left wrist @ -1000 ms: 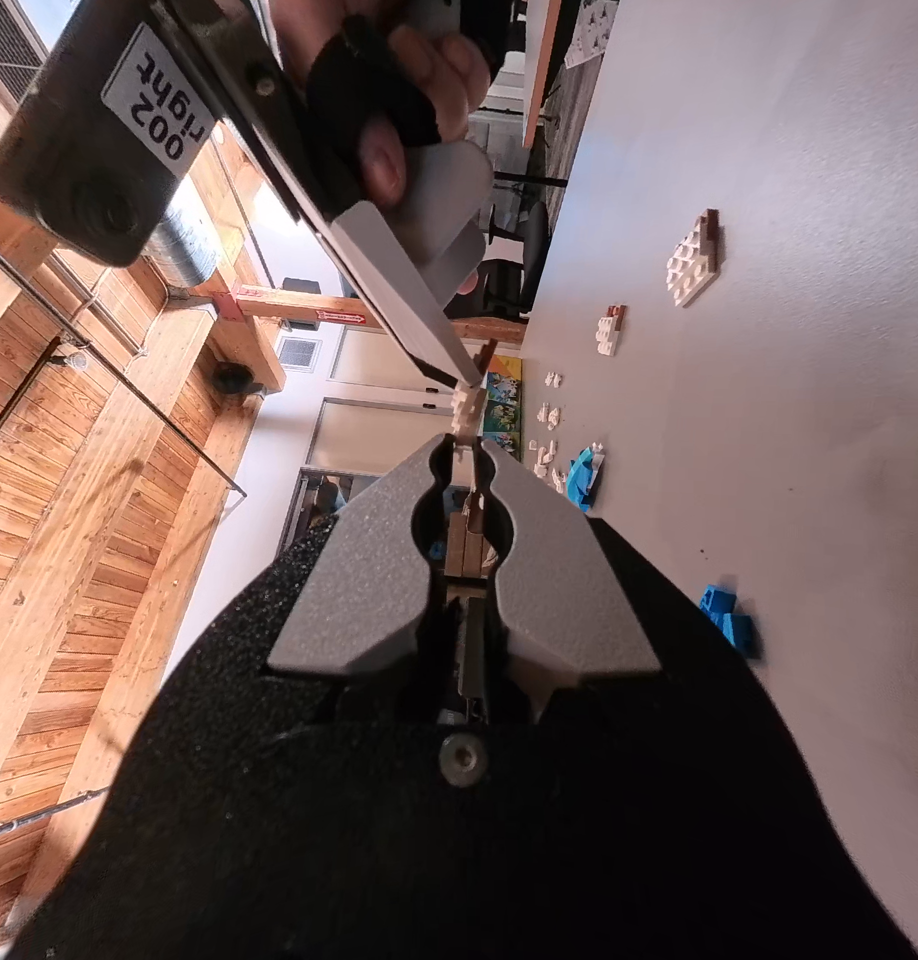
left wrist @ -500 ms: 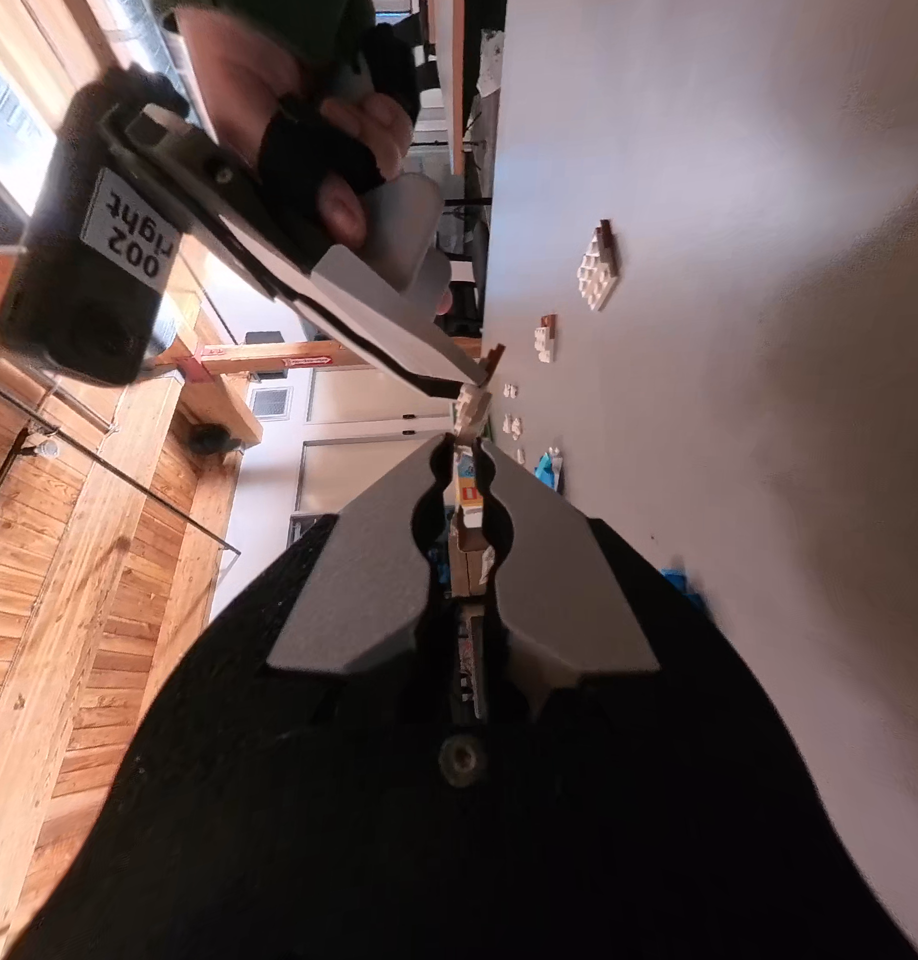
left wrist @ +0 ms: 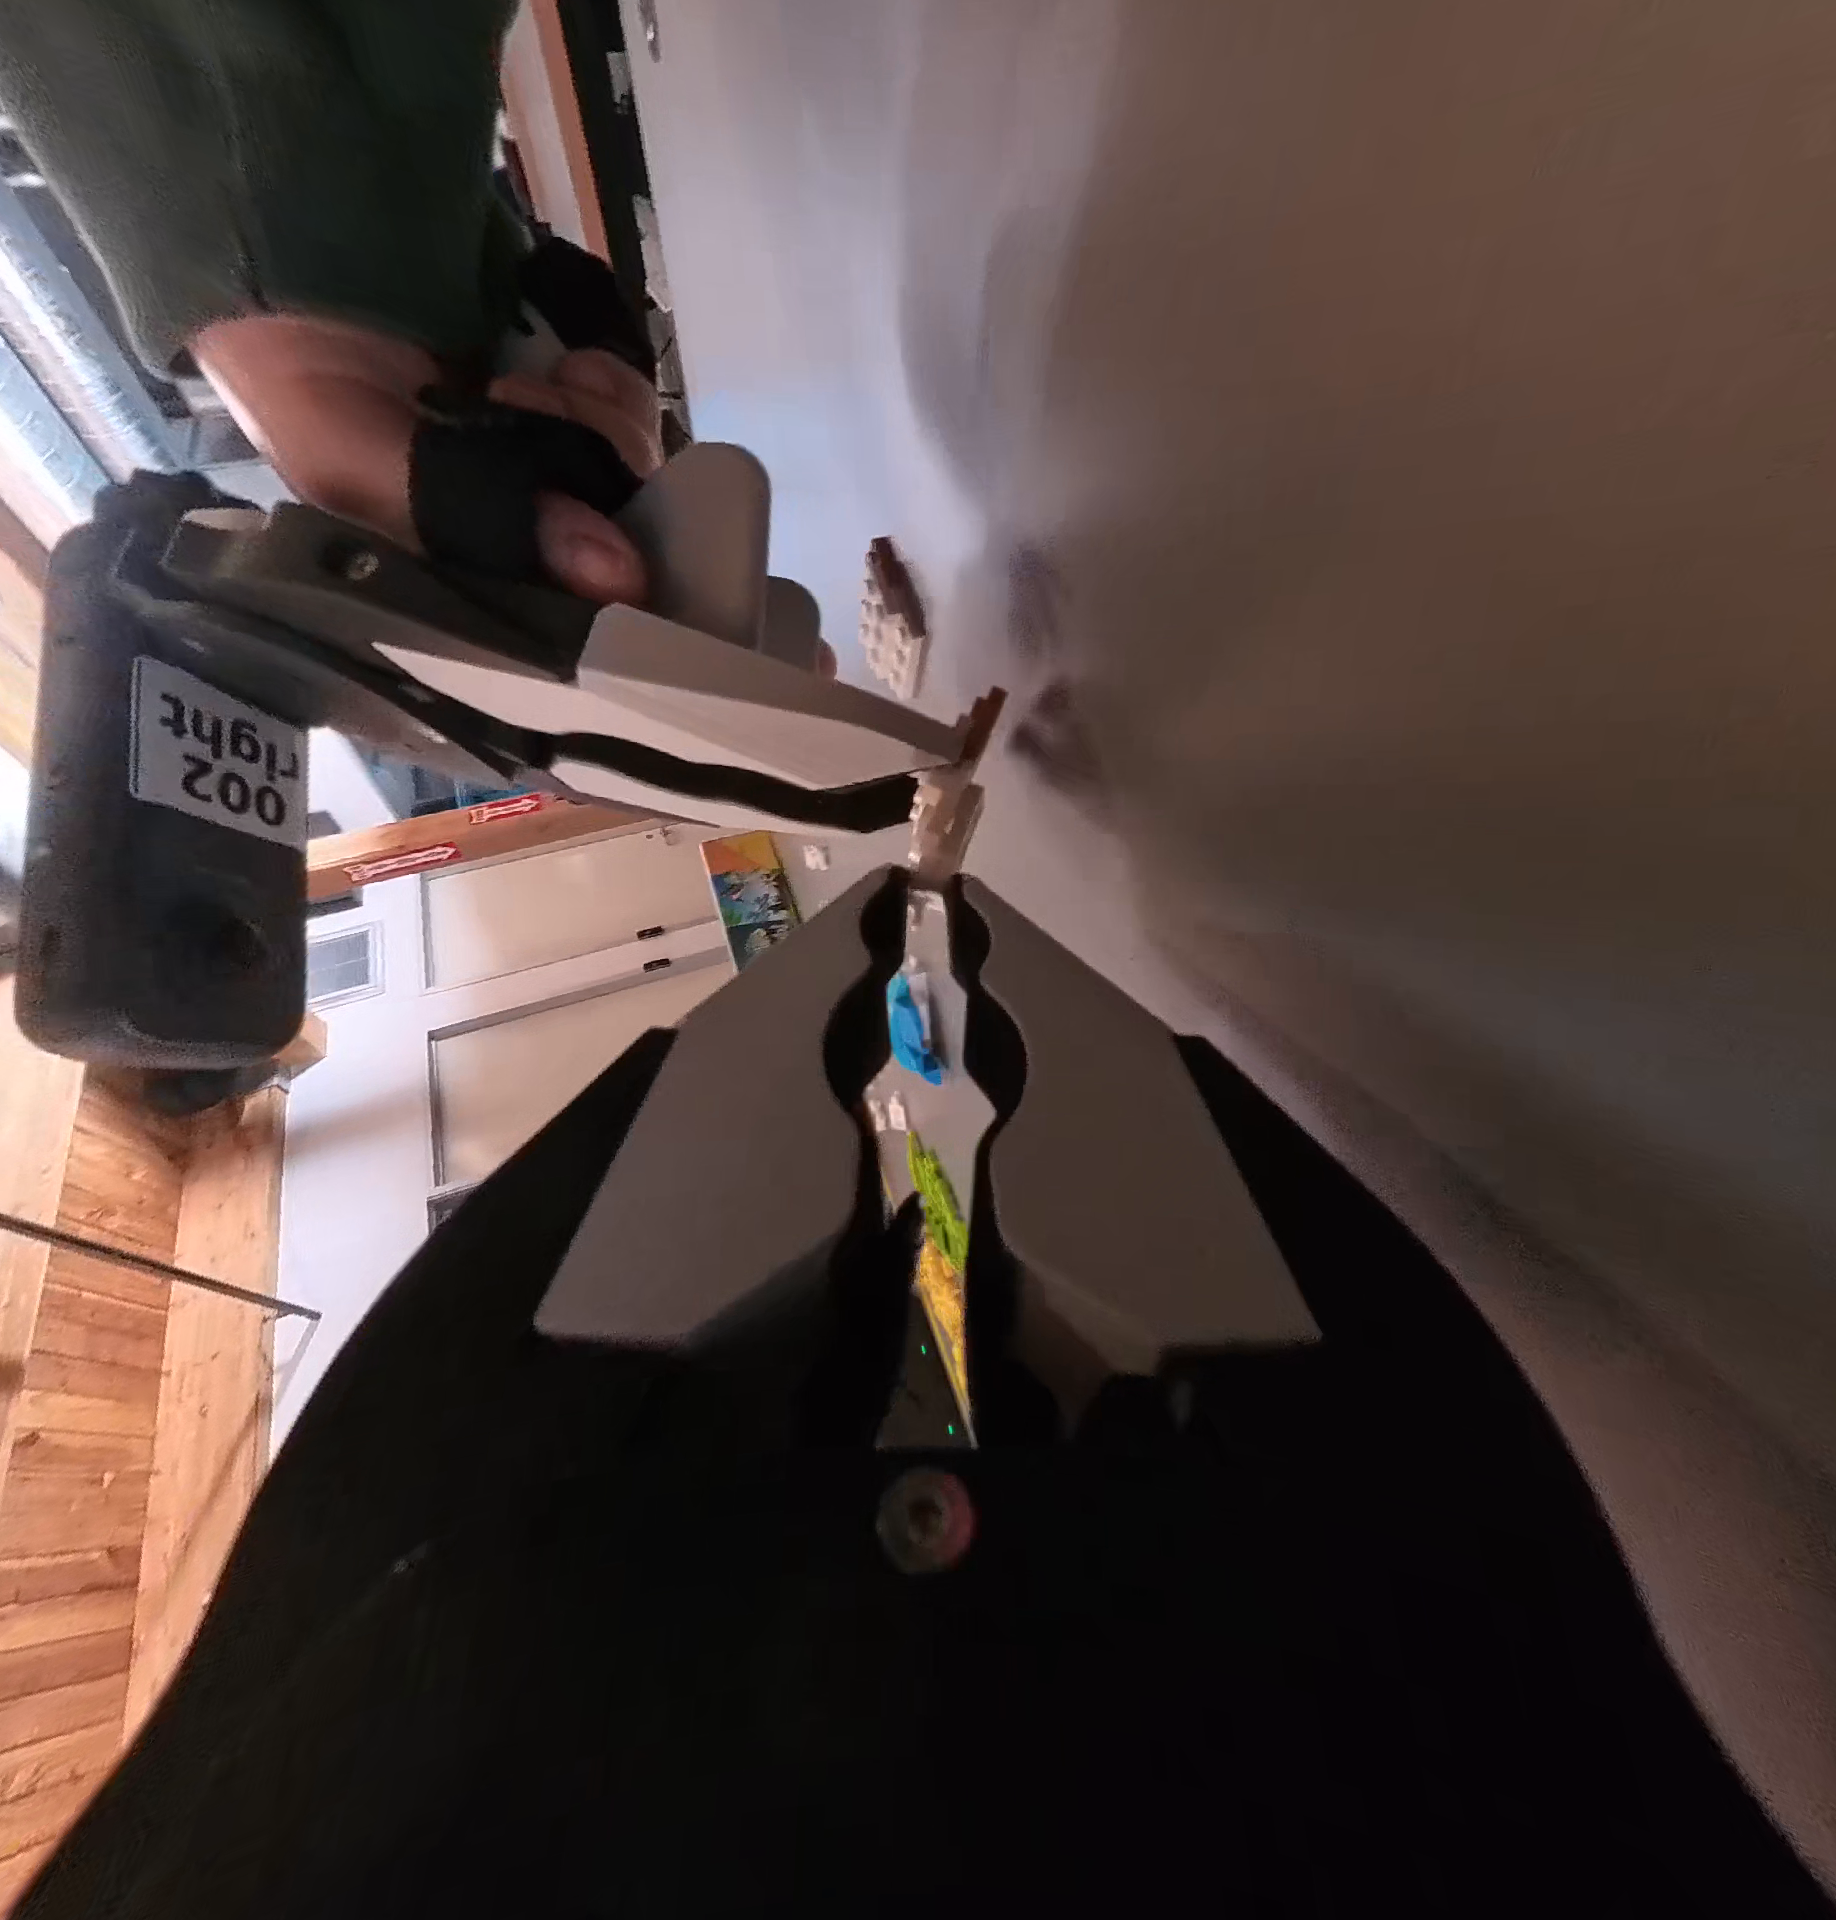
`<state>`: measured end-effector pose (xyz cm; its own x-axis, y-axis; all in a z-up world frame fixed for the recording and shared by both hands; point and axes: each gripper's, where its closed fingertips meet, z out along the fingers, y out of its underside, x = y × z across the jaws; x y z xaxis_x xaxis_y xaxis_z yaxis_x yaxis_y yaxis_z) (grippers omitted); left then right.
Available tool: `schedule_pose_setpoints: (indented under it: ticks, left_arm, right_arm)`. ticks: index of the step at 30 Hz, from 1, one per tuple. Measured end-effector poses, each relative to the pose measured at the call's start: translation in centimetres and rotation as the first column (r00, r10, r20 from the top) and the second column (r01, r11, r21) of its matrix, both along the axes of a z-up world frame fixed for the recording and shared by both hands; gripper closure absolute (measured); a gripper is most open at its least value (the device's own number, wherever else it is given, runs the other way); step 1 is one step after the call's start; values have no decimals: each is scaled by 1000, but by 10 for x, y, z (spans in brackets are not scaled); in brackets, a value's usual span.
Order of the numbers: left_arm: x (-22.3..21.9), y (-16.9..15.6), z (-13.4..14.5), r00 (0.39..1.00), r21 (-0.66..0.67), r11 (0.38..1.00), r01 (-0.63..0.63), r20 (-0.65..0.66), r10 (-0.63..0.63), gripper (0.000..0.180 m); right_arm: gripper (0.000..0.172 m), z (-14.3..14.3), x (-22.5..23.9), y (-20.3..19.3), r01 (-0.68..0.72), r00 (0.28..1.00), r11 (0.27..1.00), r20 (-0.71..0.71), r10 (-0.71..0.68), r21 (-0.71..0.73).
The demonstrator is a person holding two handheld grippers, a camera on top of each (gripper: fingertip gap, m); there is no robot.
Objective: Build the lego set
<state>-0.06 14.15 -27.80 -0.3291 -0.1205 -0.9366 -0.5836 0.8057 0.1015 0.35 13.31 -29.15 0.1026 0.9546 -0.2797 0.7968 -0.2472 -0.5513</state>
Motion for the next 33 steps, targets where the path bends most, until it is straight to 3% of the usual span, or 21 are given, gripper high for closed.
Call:
schedule_pose_setpoints:
  ticks: [10,16,18,21,24,28,33]
  left_arm:
    - [0,1,-11,999,-20,1000,-5,-44,4,175]
    - [0,2,-12,999,-41,999,-18,-36,16,175]
    - [0,3,-12,999,-50,998,-24,-33,22,175]
    - [0,4,-12,999,-62,998,-32,-27,30,175]
    - [0,4,-12,999,-75,996,-37,-23,35,175]
    - [-1,4,-13,999,-93,995,-43,-17,42,175]
    - [-1,5,-13,999,-119,992,-50,-5,50,175]
  right_arm:
    - [146,-6,-3,0,2,1000,999,-11,-2,33]
    - [135,3,0,6,73,997,983,-47,-66,168]
    - [132,9,-1,7,109,993,950,-83,-88,292]
    - [128,10,-3,1,140,990,844,-101,-102,517]
    - [131,-1,-5,-7,141,990,765,-70,-125,628]
    - [129,0,-8,-5,193,981,740,-98,-170,644]
    - [134,-3,-12,-4,236,972,802,-133,-195,549]
